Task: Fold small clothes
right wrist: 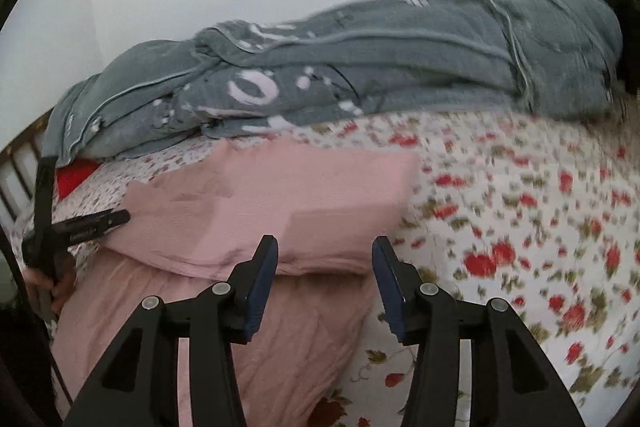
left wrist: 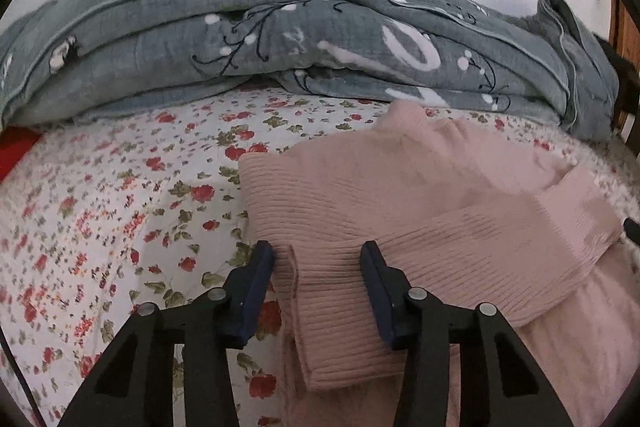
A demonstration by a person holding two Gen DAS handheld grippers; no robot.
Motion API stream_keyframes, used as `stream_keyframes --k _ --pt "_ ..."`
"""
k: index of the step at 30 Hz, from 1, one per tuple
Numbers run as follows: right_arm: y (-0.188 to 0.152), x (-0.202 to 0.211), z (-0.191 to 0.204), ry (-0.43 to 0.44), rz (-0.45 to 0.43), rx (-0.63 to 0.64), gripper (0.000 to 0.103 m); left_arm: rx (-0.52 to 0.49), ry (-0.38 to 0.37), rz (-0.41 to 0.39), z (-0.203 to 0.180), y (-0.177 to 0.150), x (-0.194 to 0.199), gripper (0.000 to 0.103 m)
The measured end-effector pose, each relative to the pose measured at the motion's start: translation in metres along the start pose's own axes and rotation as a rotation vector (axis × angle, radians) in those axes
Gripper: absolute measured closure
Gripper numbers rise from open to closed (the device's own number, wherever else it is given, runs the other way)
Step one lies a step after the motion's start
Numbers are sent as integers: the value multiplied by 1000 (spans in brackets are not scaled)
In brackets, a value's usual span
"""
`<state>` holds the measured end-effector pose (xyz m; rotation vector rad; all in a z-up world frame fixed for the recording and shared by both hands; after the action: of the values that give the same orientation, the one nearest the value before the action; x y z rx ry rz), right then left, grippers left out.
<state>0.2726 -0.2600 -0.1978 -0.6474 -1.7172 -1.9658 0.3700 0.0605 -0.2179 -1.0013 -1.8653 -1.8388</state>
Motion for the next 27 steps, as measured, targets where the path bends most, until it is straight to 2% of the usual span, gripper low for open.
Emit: stream_keyframes --k 4,9,12,13,15,20,27 --pt "-2 -1 -5 -8 -5 -33 55 -49 44 -7 -5 0 1 62" --pt "-6 -6 -7 -31 14 -44 55 -57 44 -7 -6 -1 1 66" --pt "-7 -8 -10 -34 23 -58 55 -62 42 -15 -7 -1 2 77" --pt "-8 -10 -11 -32 27 -65 55 -66 47 -23 -8 0 4 86" --pt "-8 -11 -13 -28 35 -79 55 -71 37 -45 -9 1 8 95" --pt "-10 -13 -18 -14 44 -119 55 -76 -12 -110 -14 9 23 97" --pt "-9 -9 -20 -8 28 -134 55 -101 5 -192 -16 35 45 97"
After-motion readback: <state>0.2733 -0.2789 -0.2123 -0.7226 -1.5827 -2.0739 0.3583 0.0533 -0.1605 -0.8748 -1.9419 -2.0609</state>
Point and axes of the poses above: each gripper's, at about its wrist camera, not at the fingertips, and x roughly against the way its jaws point, z to its left, y to its top, the point moved 9 cm from there along -x, roughly the way its jaws point, and after that the axes turned 9 degrees about -y, right-handed, at the moved point
